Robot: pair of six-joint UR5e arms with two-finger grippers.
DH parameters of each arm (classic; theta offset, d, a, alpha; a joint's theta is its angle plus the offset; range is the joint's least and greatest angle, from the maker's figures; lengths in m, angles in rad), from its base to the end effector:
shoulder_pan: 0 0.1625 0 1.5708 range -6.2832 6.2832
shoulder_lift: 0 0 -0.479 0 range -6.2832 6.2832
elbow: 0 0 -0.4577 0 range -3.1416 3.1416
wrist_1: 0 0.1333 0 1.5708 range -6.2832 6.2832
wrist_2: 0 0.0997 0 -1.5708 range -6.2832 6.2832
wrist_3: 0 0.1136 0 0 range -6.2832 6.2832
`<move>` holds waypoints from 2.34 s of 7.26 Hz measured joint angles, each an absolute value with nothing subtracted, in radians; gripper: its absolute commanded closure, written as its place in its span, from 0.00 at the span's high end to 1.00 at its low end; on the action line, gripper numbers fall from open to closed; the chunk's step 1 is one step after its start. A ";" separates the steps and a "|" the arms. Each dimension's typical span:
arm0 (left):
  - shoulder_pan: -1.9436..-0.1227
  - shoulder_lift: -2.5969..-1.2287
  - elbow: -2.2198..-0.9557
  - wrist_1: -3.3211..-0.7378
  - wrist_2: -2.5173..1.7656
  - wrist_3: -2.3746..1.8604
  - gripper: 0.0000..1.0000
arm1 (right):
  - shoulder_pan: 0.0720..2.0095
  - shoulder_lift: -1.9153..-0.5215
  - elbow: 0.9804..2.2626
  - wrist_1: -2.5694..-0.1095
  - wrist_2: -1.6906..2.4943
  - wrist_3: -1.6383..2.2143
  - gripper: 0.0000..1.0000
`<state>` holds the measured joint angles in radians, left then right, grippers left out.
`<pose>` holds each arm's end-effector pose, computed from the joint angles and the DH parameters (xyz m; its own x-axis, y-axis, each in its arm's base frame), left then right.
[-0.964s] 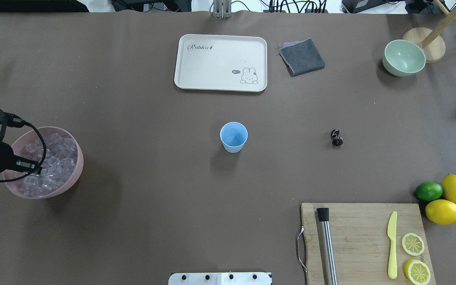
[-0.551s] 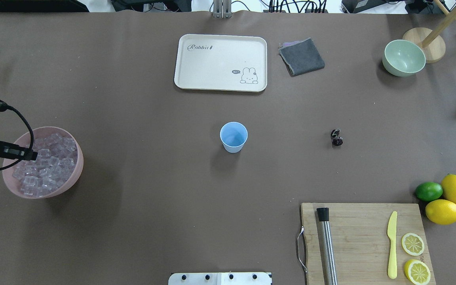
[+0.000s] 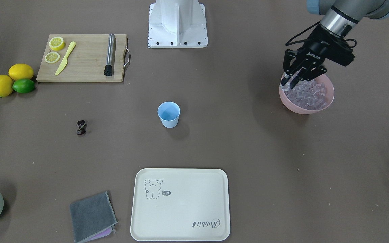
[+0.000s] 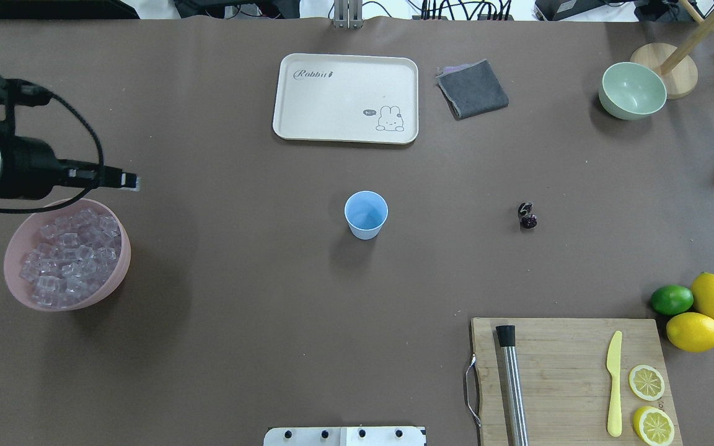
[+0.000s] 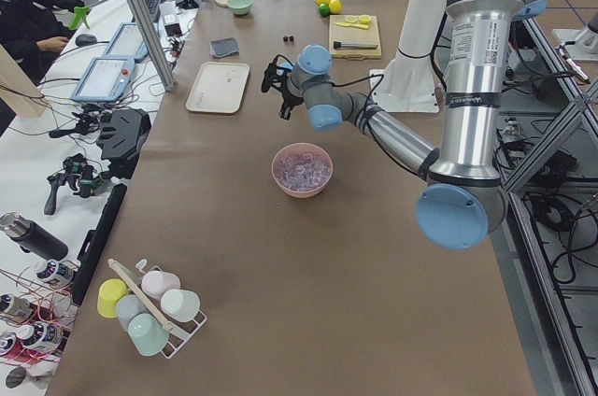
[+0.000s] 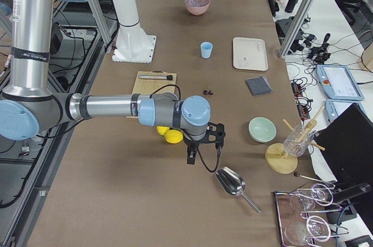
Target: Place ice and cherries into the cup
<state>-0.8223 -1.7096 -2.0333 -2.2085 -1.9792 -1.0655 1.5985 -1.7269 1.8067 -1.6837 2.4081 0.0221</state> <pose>0.3265 -0.4811 0.3177 0.3958 0.2267 -0.8899 0.2575 0.9028 0.3445 0.0622 -0.4774 0.6785 0.6678 0.0652 0.7415 -0.0424 0.9979 -0.0495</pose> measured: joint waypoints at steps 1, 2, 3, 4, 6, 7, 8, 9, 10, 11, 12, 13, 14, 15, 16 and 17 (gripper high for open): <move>-0.757 -1.814 -1.998 -2.210 -1.894 -1.119 0.00 | 1.598 -1.726 1.808 -1.684 2.409 0.022 1.00; -0.661 -1.912 -1.953 -2.210 -1.769 -1.155 0.00 | 1.598 -1.725 1.809 -1.683 2.410 0.022 1.00; -0.559 -1.999 -1.900 -2.209 -1.635 -1.188 0.00 | 1.598 -1.723 1.811 -1.683 2.412 0.023 1.00; -0.475 -2.066 -1.852 -2.208 -1.528 -1.211 0.00 | 1.598 -1.721 1.812 -1.683 2.412 0.023 1.00; -0.381 -2.175 -1.743 -2.207 -1.390 -1.233 0.00 | 1.598 -1.720 1.814 -1.683 2.412 0.023 1.00; -0.367 -2.218 -1.691 -2.206 -1.348 -1.244 0.00 | 1.598 -1.720 1.814 -1.683 2.412 0.022 1.00; -0.362 -2.240 -1.655 -2.207 -1.330 -1.249 0.00 | 1.598 -1.722 1.814 -1.683 2.412 0.022 1.00; -0.362 -2.248 -1.632 -2.208 -1.324 -1.250 0.00 | 1.598 -1.726 1.813 -1.683 2.413 0.021 1.00; -0.363 -2.253 -1.612 -2.210 -1.318 -1.251 0.00 | 1.598 -1.728 1.812 -1.683 2.413 0.020 1.00; -0.364 -2.257 -1.595 -2.212 -1.311 -1.251 0.00 | 1.598 -1.731 1.810 -1.683 2.413 0.020 1.00; -0.365 -2.262 -1.582 -2.213 -1.308 -1.252 0.03 | 1.598 -1.732 1.809 -1.683 2.413 0.020 1.00; -0.366 -2.268 -1.574 -2.212 -1.302 -1.253 0.77 | 1.598 -1.733 1.808 -1.683 2.414 0.020 1.00; -0.366 -2.272 -1.570 -2.211 -1.294 -1.253 0.97 | 1.598 -1.733 1.808 -1.683 2.414 0.020 1.00; -0.366 -2.275 -1.565 -2.210 -1.289 -1.253 0.97 | 1.598 -1.733 1.807 -1.683 2.414 0.020 1.00; -0.366 -2.277 -1.560 -2.210 -1.287 -1.252 0.97 | 1.598 -1.733 1.807 -1.683 2.415 0.020 1.00; -0.366 -2.277 -1.562 -2.210 -1.288 -1.251 0.97 | 1.598 -1.733 1.809 -1.683 2.416 0.020 1.00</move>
